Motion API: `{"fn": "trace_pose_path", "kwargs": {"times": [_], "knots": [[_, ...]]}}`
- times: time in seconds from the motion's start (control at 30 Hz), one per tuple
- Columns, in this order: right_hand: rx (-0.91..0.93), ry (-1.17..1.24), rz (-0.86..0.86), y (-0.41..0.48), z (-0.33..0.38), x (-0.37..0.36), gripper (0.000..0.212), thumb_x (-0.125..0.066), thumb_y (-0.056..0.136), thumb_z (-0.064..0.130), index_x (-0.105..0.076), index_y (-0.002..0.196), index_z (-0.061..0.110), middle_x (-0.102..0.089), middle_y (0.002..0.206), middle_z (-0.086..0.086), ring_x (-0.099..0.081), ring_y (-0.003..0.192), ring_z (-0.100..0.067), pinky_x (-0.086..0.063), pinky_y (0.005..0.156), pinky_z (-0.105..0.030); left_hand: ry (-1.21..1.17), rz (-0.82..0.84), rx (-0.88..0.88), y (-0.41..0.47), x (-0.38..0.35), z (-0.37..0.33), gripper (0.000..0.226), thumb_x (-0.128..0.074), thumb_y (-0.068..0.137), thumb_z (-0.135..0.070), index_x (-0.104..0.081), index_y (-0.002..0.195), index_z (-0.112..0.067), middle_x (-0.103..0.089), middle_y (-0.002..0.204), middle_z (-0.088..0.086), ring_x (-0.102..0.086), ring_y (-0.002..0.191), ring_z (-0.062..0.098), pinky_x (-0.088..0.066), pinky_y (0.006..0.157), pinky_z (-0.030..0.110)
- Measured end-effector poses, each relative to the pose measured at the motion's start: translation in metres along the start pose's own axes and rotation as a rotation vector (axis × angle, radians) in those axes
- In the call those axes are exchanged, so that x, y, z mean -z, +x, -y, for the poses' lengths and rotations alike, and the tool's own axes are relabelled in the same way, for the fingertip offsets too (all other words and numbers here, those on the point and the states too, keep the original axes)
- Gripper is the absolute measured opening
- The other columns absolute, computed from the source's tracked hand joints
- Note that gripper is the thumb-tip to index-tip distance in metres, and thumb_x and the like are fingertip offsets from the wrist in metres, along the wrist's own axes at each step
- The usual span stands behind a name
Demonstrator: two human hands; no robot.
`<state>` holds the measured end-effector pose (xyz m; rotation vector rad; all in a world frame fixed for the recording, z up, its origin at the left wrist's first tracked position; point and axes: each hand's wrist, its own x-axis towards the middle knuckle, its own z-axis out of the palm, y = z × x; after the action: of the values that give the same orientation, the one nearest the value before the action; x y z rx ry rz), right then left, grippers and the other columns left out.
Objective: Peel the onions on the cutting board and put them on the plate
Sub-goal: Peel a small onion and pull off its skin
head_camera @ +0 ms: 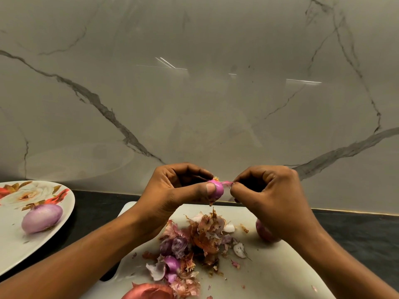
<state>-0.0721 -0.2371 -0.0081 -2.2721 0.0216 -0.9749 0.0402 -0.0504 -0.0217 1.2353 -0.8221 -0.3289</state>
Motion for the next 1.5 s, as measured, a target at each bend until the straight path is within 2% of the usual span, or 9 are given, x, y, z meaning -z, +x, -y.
{"fn": "trace_pose_path", "kwargs": {"times": [0.2,0.33,0.5,0.67,0.77,0.87,1.03,1.33,1.5], "knots": [[-0.038,-0.004,-0.024,0.000,-0.001,-0.001,0.012,-0.075,0.081,0.034,-0.077,0.072,0.025,-0.073,0.064,0.007,-0.071,0.060,-0.011,-0.063,0.057,-0.039,-0.189,0.041,0.085,0.002,0.002,0.003,0.027,-0.072,0.082,-0.008,-0.080,0.108,-0.007,-0.075,0.115,0.024,-0.075,0.102,0.042,-0.065,0.085,0.037],[-0.072,-0.005,-0.052,0.004,-0.004,0.003,0.022,-0.077,0.081,0.044,-0.076,0.072,0.024,-0.073,0.065,0.005,-0.072,0.061,-0.013,-0.064,0.061,-0.045,-0.337,0.041,0.115,0.005,0.006,-0.001,0.029,-0.066,0.090,-0.009,-0.079,0.115,-0.004,-0.073,0.118,0.030,-0.076,0.094,0.040,-0.065,0.078,0.032],[-0.070,0.004,0.119,-0.002,0.003,-0.005,0.035,-0.063,0.080,0.058,-0.074,0.073,0.025,-0.073,0.070,0.001,-0.072,0.066,-0.017,-0.062,0.064,-0.048,-0.419,-0.022,0.145,0.009,0.009,-0.001,0.038,-0.055,0.094,-0.012,-0.073,0.124,0.002,-0.070,0.123,0.032,-0.076,0.095,0.038,-0.066,0.077,0.032],[-0.070,-0.019,0.144,-0.001,-0.001,-0.005,0.031,-0.063,0.096,0.043,-0.078,0.077,0.024,-0.075,0.070,0.003,-0.073,0.066,-0.014,-0.063,0.064,-0.043,-0.396,0.003,0.173,0.010,0.008,0.003,0.038,-0.055,0.095,-0.014,-0.070,0.126,0.001,-0.070,0.123,0.033,-0.075,0.096,0.040,-0.066,0.079,0.034],[-0.045,-0.036,0.108,-0.001,-0.002,-0.005,0.023,-0.069,0.095,0.039,-0.079,0.080,0.025,-0.075,0.070,0.008,-0.073,0.067,-0.010,-0.064,0.063,-0.037,-0.381,0.041,0.169,0.009,0.009,0.002,0.034,-0.059,0.099,-0.014,-0.069,0.128,0.000,-0.069,0.124,0.033,-0.074,0.095,0.039,-0.066,0.079,0.034],[-0.015,-0.013,0.092,-0.001,-0.004,-0.004,0.009,-0.076,0.093,0.031,-0.082,0.094,0.025,-0.077,0.080,0.014,-0.074,0.079,-0.004,-0.064,0.072,-0.028,-0.379,0.081,0.168,0.009,0.010,0.003,0.044,-0.059,0.092,-0.013,-0.063,0.133,-0.001,-0.070,0.127,0.030,-0.074,0.099,0.038,-0.065,0.081,0.034],[0.019,0.011,0.161,-0.002,0.001,-0.004,0.020,-0.077,0.091,0.034,-0.081,0.110,0.029,-0.078,0.096,0.018,-0.072,0.094,0.003,-0.061,0.077,-0.019,-0.351,0.083,0.155,0.009,0.010,0.006,0.037,-0.065,0.087,-0.009,-0.064,0.123,0.001,-0.072,0.125,0.025,-0.072,0.110,0.038,-0.066,0.086,0.037],[0.013,-0.022,0.137,-0.001,-0.002,-0.005,0.014,-0.076,0.092,0.025,-0.081,0.105,0.029,-0.076,0.088,0.018,-0.071,0.087,0.002,-0.057,0.071,-0.014,-0.294,0.136,0.166,0.007,0.007,0.005,0.024,-0.065,0.088,-0.008,-0.078,0.109,-0.004,-0.073,0.122,0.022,-0.073,0.108,0.038,-0.066,0.083,0.035],[-0.038,0.030,0.141,0.001,-0.001,-0.006,0.008,-0.066,0.096,0.027,-0.074,0.096,0.028,-0.074,0.085,0.008,-0.074,0.083,-0.008,-0.065,0.071,-0.031,-0.277,0.137,0.157,0.007,0.007,0.004,0.024,-0.065,0.089,-0.009,-0.078,0.109,-0.004,-0.072,0.123,0.023,-0.073,0.104,0.037,-0.066,0.085,0.035]]}}
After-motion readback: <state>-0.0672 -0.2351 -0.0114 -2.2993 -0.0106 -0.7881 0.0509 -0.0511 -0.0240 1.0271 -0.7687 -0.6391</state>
